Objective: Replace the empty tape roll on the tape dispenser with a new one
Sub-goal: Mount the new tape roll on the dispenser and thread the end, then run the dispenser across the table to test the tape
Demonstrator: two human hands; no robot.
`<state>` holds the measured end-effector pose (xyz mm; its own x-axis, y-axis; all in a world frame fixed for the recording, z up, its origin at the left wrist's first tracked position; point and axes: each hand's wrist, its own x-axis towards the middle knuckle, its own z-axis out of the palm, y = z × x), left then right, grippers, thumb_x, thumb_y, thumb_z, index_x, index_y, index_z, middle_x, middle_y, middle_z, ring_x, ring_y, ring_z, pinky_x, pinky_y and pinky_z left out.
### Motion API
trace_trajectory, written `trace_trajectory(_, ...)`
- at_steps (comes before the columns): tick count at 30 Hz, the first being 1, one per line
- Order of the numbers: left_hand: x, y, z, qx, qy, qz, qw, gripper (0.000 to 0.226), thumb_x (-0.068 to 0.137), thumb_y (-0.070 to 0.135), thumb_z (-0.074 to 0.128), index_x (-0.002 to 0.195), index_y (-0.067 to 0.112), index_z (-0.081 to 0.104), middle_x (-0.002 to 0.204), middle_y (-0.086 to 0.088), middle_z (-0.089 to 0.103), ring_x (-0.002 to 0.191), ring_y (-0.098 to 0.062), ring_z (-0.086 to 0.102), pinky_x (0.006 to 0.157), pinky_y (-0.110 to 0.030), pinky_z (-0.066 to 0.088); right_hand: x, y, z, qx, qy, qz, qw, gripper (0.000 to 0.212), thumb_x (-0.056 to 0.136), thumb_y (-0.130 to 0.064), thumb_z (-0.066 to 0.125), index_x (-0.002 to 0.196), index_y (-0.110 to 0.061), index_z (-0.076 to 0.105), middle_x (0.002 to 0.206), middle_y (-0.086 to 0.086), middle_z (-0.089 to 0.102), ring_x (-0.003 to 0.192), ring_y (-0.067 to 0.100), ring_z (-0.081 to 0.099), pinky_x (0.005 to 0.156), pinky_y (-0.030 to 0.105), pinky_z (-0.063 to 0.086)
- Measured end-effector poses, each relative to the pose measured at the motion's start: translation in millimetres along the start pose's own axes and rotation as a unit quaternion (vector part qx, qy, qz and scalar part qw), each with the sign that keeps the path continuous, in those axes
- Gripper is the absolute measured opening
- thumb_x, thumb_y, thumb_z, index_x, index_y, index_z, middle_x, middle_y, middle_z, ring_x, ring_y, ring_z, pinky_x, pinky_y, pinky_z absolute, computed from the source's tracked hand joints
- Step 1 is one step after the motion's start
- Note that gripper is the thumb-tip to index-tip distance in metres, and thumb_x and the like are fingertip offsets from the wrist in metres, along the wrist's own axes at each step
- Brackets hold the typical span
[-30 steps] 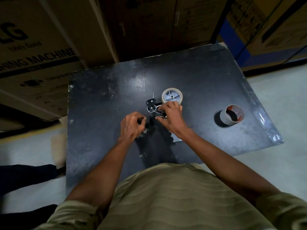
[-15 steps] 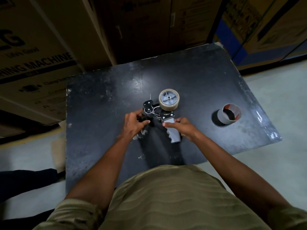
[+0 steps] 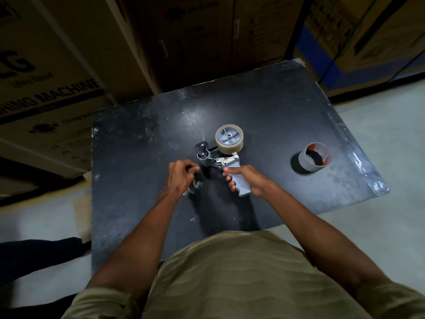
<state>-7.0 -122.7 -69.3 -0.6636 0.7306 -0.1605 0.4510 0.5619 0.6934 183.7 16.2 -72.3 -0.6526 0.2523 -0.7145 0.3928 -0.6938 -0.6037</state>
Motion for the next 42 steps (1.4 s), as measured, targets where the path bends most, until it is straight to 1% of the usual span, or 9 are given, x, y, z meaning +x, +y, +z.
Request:
trace_trajectory(6,-5.5,3.0,0.5,-0.002,0.0,0.003,1.0,0.009,0.085,0.009,0.072,0.079,0.012,0.077,0.064,0.008,0.067,0.057,0.005,0.058,0.058,0.001,0.04,-2.7,-5.8,0.1,0.023,0.01,0.009,1.0,0.011,0.094,-0.016,0.071,0.088,-0.008,0.065,0.068,0.002,0.06,0.049,0.011,0.056,0.043,0.022,0.047)
trace_trajectory(11,-7.3,0.3,-5.6,0.001,0.003,0.009,1.0,0.006,0.083,0.008,0.073,0.08,0.008,0.078,0.073,-0.005,0.075,0.065,-0.01,0.064,0.06,0.003,0.039,-4.2,-10.3,-1.0,0.029,0.004,0.024,0.999,0.012,0.094,-0.015,0.069,0.086,-0.009,0.063,0.068,0.002,0.058,0.047,0.01,0.054,0.042,0.021,0.046)
trace_trajectory(22,-10.5,-12.3,-19.4,0.004,-0.024,-0.001,1.0,0.002,0.079,0.011,0.078,0.08,0.009,0.078,0.076,-0.002,0.075,0.068,-0.008,0.067,0.067,-0.002,0.048,-2.2,-9.0,-6.2,0.024,-0.014,0.022,0.999,0.01,0.092,-0.015,0.072,0.089,-0.01,0.064,0.068,0.002,0.062,0.05,0.012,0.059,0.044,0.023,0.049)
trace_trajectory(26,-2.1,-2.4,-27.6,-0.007,-0.082,-0.02,0.996,0.029,0.075,0.0,0.078,0.102,0.01,0.075,0.079,-0.004,0.075,0.069,-0.005,0.065,0.078,-0.011,0.053,-6.3,-9.3,-7.4,0.018,-0.01,0.01,1.0,0.011,0.091,-0.012,0.073,0.088,-0.007,0.064,0.067,0.005,0.064,0.053,0.016,0.065,0.044,0.024,0.053)
trace_trajectory(28,2.6,3.5,-27.9,-0.021,-0.129,-0.017,0.991,0.044,0.071,-0.011,0.07,0.111,0.009,0.073,0.083,-0.003,0.073,0.068,-0.001,0.063,0.071,-0.008,0.051,-9.0,-12.1,-8.8,0.009,-0.001,0.002,1.0,0.013,0.09,-0.012,0.075,0.088,-0.007,0.064,0.067,0.006,0.065,0.054,0.018,0.066,0.045,0.025,0.054)
trace_trajectory(31,9.3,13.6,-22.8,-0.003,-0.179,-0.013,0.984,0.055,0.066,-0.014,0.066,0.115,0.01,0.072,0.096,-0.001,0.076,0.081,-0.005,0.072,0.072,-0.01,0.054,-13.4,-16.1,-11.0,0.005,0.015,-0.017,1.0,0.015,0.087,-0.013,0.078,0.09,-0.005,0.065,0.068,0.008,0.065,0.055,0.018,0.064,0.046,0.026,0.054)
trace_trajectory(34,13.1,27.0,-13.2,-0.023,-0.191,-0.017,0.981,0.054,0.067,-0.011,0.071,0.118,0.007,0.071,0.101,-0.005,0.075,0.097,-0.02,0.072,0.091,-0.032,0.058,-20.2,-18.8,-16.3,-0.007,0.039,-0.037,0.999,0.015,0.087,-0.014,0.079,0.089,-0.005,0.066,0.067,0.008,0.066,0.053,0.018,0.063,0.046,0.026,0.053)
trace_trajectory(38,20.5,48.6,-1.2,-0.007,-0.177,0.013,0.984,0.046,0.071,0.003,0.076,0.116,0.015,0.072,0.104,0.001,0.074,0.099,-0.015,0.068,0.096,-0.029,0.053,-32.9,-21.5,-24.4,-0.051,0.084,-0.106,0.99,0.016,0.087,-0.018,0.078,0.09,-0.006,0.067,0.064,0.006,0.066,0.05,0.017,0.061,0.046,0.027,0.052)
trace_trajectory(42,33.1,64.7,10.6,0.027,-0.164,0.052,0.985,0.042,0.078,0.015,0.076,0.119,0.013,0.07,0.123,-0.006,0.066,0.119,-0.025,0.058,0.103,-0.031,0.045,-43.2,-23.7,-22.7,-0.112,0.176,-0.173,0.963,0.017,0.087,-0.021,0.078,0.077,-0.011,0.068,0.058,0.002,0.065,0.046,0.018,0.061,0.048,0.03,0.052)
